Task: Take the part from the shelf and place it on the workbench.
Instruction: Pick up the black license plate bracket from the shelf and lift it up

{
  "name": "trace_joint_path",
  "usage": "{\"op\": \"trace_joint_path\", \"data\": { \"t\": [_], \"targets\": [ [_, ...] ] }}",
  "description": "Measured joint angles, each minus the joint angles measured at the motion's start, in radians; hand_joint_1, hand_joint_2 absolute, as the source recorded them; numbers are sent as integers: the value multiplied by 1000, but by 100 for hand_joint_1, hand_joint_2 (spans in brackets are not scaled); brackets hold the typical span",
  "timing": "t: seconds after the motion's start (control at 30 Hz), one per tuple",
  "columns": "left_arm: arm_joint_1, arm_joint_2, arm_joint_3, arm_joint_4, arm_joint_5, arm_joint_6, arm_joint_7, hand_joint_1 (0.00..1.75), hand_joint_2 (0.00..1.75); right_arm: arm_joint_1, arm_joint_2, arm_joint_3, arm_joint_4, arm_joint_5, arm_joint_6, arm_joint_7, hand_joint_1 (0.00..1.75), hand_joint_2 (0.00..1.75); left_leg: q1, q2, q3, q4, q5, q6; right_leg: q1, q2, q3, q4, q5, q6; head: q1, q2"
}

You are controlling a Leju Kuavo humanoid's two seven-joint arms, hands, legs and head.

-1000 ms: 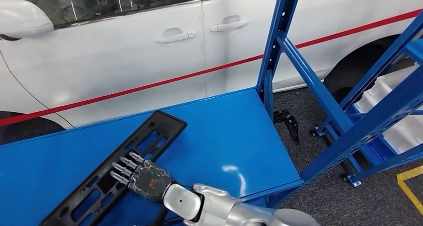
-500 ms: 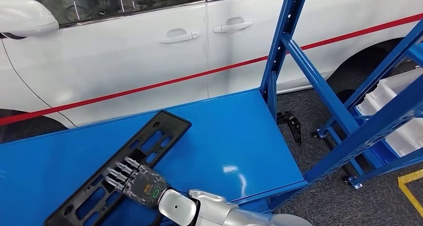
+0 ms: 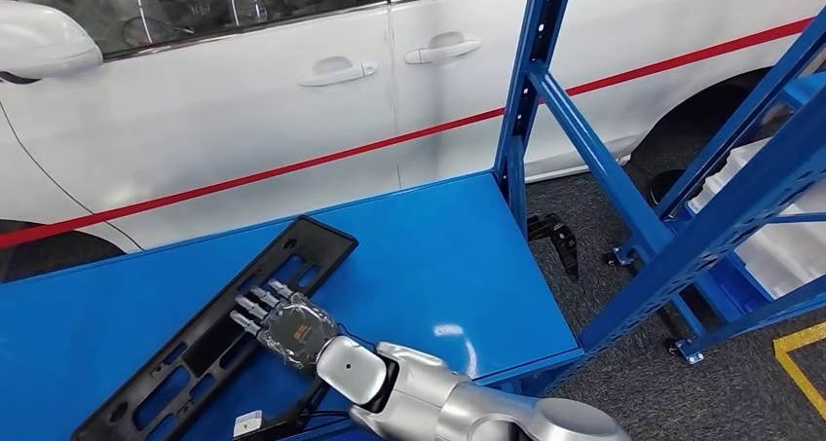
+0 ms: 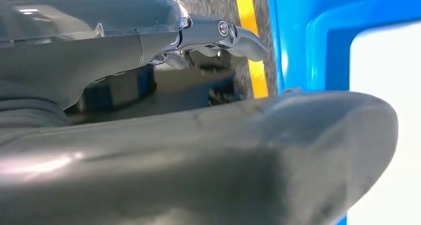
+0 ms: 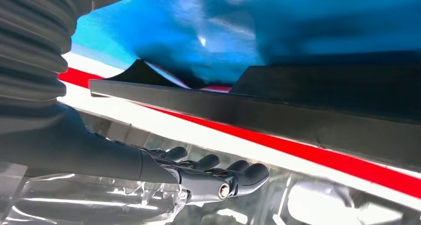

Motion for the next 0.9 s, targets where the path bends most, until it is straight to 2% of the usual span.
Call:
{"op": "trace_joint_path", "data": {
  "t": [0.1,0.17,0.2,0.27,0.3,0.33,0.37,0.4,0.43,0.47,0.53,0.63,0.67,0.7,0.77,0.8,0.83,0.87,0.9],
  "targets": [
    [2,0,-3,0,-6,-7,4,0,0,-16,0,-3,-4,-21,41,-17,0,175,-6,-1,14,-34,2,14,-1,0,0,-4,4,17,0,0],
    [3,0,-6,0,-9,-8,6,0,0,-22,0,-4,-4,-26,50,-18,0,175,-3,1,23,-51,14,25,-1,0,-8,20,-15,27,2,0],
    [4,0,-6,0,-10,-9,7,0,0,-23,0,-5,-4,-27,52,-18,0,175,0,3,26,-59,20,29,-1,-1,-26,58,-39,30,2,0],
    [4,-1,-7,0,-12,-9,8,0,0,-24,-2,-5,-3,-28,54,-18,0,175,-1,6,24,-62,23,34,-2,-2,-85,180,-103,36,4,0],
    [5,-1,-7,0,-13,-10,9,0,0,-23,-3,-5,-3,-29,54,-17,9,175,-1,7,22,-61,23,34,-4,-2,-110,231,-121,39,4,0],
    [6,-1,-8,0,-14,-10,9,0,0,-23,-5,-5,-2,-30,54,-17,39,175,0,8,22,-60,23,34,-6,-2,-122,255,-121,42,4,0],
    [7,-1,-8,0,-15,-11,9,0,0,-23,-5,-5,-2,-30,55,-16,79,175,1,8,21,-58,22,32,-8,-3,-116,243,-103,45,3,0],
    [8,-1,-8,0,-15,-12,10,0,0,-23,-6,-5,-2,-30,55,-15,122,175,3,7,21,-53,19,29,-11,-4,-92,197,-70,47,4,0],
    [8,-1,-8,0,-15,-14,10,0,0,-23,-6,-5,-2,-30,56,-14,156,175,4,6,21,-48,16,26,-14,-5,-62,138,-36,49,4,0],
    [8,-1,-8,0,-15,-16,10,0,0,-23,-6,-5,-1,-29,57,-14,169,175,3,5,18,-39,10,19,-15,-5,-34,79,-14,47,4,0],
    [8,-1,-8,0,-15,-20,9,0,0,-23,-5,-4,-1,-29,57,-14,173,175,2,3,10,-25,2,6,-12,-3,-9,20,-3,36,2,0],
    [8,-1,-8,0,-17,-21,9,0,0,-21,-5,-2,0,-30,56,-13,173,175,5,3,6,-18,-6,-11,-8,-2,-10,11,-5,14,2,0],
    [8,-1,-9,0,-18,-22,8,0,0,-20,-5,-2,1,-31,55,-11,174,175,7,3,-1,-1,-19,-15,-9,-3,-10,10,-4,9,1,0],
    [8,-1,-9,0,-20,-22,8,0,0,-20,-5,0,2,-31,53,-10,174,175,8,3,-18,36,-43,-19,-10,-4,-10,8,-2,4,1,0],
    [6,0,-10,0,-24,-22,6,0,0,-20,-5,0,6,-35,45,-6,175,175,9,4,-73,160,-107,-24,-9,-7,-11,8,-2,-1,1,0],
    [5,0,-11,0,-26,-22,6,0,0,-19,-6,0,9,-36,40,-3,175,175,9,4,-99,220,-129,-25,-7,-7,-12,8,-2,-3,1,0],
    [4,0,-13,0,-28,-22,6,0,0,-19,-6,0,12,-37,36,0,175,175,9,4,-115,255,-134,-25,-5,-8,-11,8,-3,-4,1,0],
    [3,0,-14,0,-30,-22,7,0,0,-19,-6,0,15,-37,33,4,174,175,9,4,-114,255,-120,-23,-4,-7,-10,8,-3,-4,1,0],
    [3,0,-16,0,-32,-22,9,0,0,-18,-6,1,17,-37,28,7,174,175,8,4,-95,216,-90,-20,-3,-6,-8,8,-4,-4,1,0]
  ]
}}
